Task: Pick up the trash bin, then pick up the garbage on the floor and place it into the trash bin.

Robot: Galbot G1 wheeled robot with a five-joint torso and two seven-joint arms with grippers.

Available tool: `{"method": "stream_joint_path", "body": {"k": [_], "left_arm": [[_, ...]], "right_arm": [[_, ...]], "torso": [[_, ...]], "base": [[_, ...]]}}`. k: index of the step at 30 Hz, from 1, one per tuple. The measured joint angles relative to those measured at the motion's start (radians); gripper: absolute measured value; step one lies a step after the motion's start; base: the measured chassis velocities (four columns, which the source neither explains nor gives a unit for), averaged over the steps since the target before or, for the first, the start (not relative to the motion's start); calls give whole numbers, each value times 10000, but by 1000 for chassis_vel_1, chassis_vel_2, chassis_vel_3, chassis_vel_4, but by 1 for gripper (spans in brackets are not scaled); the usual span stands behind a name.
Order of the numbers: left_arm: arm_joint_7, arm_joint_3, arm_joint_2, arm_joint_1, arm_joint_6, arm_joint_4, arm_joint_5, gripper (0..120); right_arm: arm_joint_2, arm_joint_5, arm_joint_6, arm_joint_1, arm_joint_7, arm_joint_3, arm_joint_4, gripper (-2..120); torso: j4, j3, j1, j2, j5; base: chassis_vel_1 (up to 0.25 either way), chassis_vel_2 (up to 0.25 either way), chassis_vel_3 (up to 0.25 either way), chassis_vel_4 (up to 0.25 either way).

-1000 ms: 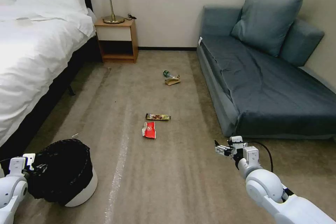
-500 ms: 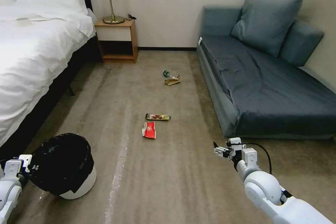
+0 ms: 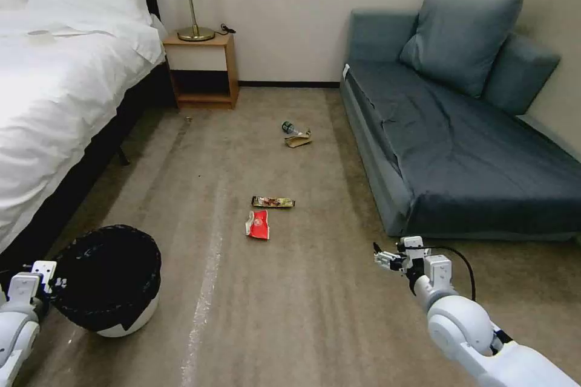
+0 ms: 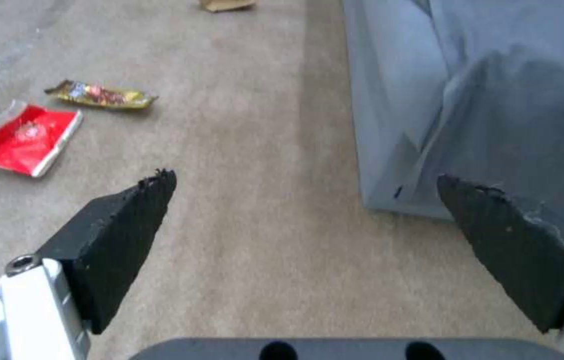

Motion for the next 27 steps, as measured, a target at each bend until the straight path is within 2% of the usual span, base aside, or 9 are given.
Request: {"method": "stream_joint_path", "body": {"k": [4, 5, 7, 8, 11, 13, 17, 22, 27], "left_arm": [[-216, 68, 69, 139, 7, -558, 693, 4], [-216, 68, 69, 139, 7, -558, 693, 4], [-361, 87, 114, 274, 81, -1056, 831, 4], [-398, 84, 127, 355, 120, -1261, 834, 4], [-428, 40, 171, 438, 149, -1490, 833, 4], [-489, -160, 290, 586, 216, -1838, 806, 4], [-504, -488, 459, 793, 306, -2242, 657, 4], [-588, -846, 604, 1035, 329, -2602, 588, 4], [-687, -1069, 600, 1296, 306, -2797, 603, 4]], "right_arm": [[-30, 97, 2, -15, -70, 177, 132, 100], [-30, 97, 2, -15, -70, 177, 132, 100], [-35, 132, 15, -44, -106, 275, 200, 100], [-45, 139, 25, -73, -132, 314, 214, 100], [-67, 140, 40, -109, -181, 367, 230, 100], [-76, 142, 66, -177, -270, 459, 254, 100], [-72, 142, 107, -201, -394, 555, 281, 100], [-44, 143, 153, -223, -495, 649, 289, 100], [-6, 141, 177, -339, -542, 731, 292, 100]], "torso": [[3, 1, 0, -1, -2], [3, 1, 0, -1, -2], [5, 0, 1, 0, 9], [5, 1, 0, 0, -6], [-3, 1, 1, 0, -9], [-3, 1, 0, 0, 8], [4, 0, 0, 0, -1], [-1, 0, 0, 0, 2], [3, 0, 0, 0, -1]], "base": [[0, 0, 0, 0], [0, 0, 0, 0], [0, 0, 0, 0], [0, 0, 0, 0], [0, 0, 0, 0], [0, 0, 0, 0], [0, 0, 0, 0], [0, 0, 0, 0], [0, 0, 0, 0]]}}
